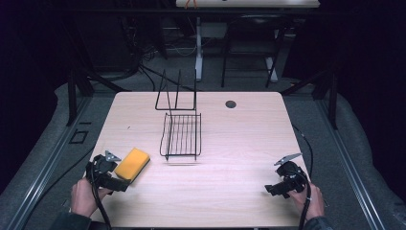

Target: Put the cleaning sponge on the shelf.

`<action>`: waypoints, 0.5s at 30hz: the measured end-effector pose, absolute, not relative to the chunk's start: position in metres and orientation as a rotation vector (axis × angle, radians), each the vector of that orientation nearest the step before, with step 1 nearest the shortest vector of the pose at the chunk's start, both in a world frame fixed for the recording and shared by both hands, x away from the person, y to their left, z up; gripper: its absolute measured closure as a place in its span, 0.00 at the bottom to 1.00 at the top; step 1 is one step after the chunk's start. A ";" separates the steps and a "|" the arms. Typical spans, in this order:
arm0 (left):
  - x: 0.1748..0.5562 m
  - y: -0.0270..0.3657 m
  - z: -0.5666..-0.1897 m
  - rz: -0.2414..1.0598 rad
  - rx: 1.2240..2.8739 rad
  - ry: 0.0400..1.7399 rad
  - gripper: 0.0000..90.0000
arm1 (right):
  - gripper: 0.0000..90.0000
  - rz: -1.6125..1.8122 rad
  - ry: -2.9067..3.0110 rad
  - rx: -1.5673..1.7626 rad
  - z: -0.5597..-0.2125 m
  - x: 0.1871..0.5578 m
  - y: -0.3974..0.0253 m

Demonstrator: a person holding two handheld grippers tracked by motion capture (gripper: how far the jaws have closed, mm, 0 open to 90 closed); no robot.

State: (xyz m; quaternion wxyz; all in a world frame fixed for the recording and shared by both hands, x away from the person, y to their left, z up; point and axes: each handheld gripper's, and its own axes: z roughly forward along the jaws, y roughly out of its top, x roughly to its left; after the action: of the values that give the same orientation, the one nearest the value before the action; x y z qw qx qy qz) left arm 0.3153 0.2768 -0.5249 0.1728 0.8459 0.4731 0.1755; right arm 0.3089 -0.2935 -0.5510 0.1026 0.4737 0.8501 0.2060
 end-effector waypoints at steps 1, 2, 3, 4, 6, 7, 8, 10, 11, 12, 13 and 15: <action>0.315 0.276 -0.525 0.496 2.406 1.340 0.00 | 0.09 0.609 2.508 1.400 -0.551 0.309 -0.293; 0.315 0.276 -0.525 0.497 2.410 1.336 0.00 | 0.09 0.605 2.509 1.400 -0.551 0.309 -0.293; 0.315 0.276 -0.524 0.496 2.415 1.334 0.00 | 0.09 0.597 2.515 1.401 -0.551 0.309 -0.294; 0.315 0.276 -0.524 0.495 2.419 1.338 0.00 | 0.09 0.596 2.517 1.397 -0.551 0.309 -0.293; 0.316 0.275 -0.524 0.495 2.427 1.333 0.00 | 0.09 0.592 2.524 1.390 -0.551 0.309 -0.293; 0.317 0.274 -0.524 0.488 2.431 1.331 0.00 | 0.09 0.600 2.519 1.390 -0.552 0.308 -0.293; 0.317 0.273 -0.524 0.489 2.432 1.329 0.00 | 0.09 0.593 2.520 1.384 -0.552 0.308 -0.293; 0.318 0.272 -0.524 0.481 2.433 1.330 0.00 | 0.09 0.581 2.525 1.387 -0.551 0.308 -0.293; 0.319 0.271 -0.525 0.481 2.441 1.321 0.00 | 0.09 0.583 2.525 1.390 -0.551 0.308 -0.293; 0.319 0.271 -0.525 0.484 2.449 1.319 0.00 | 0.10 0.584 2.526 1.392 -0.552 0.309 -0.293; 0.319 0.271 -0.525 0.484 2.451 1.319 0.00 | 0.10 0.583 2.523 1.387 -0.552 0.309 -0.293; 0.319 0.272 -0.526 0.483 2.451 1.322 0.00 | 0.10 0.587 2.525 1.382 -0.552 0.309 -0.292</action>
State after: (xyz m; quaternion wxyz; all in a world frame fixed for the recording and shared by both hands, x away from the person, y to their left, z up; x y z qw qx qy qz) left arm 0.3193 0.2720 -0.5256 0.1570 0.8565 0.4620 0.1686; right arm 0.3089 -0.2919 -0.5521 0.1019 0.4679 0.8551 0.1987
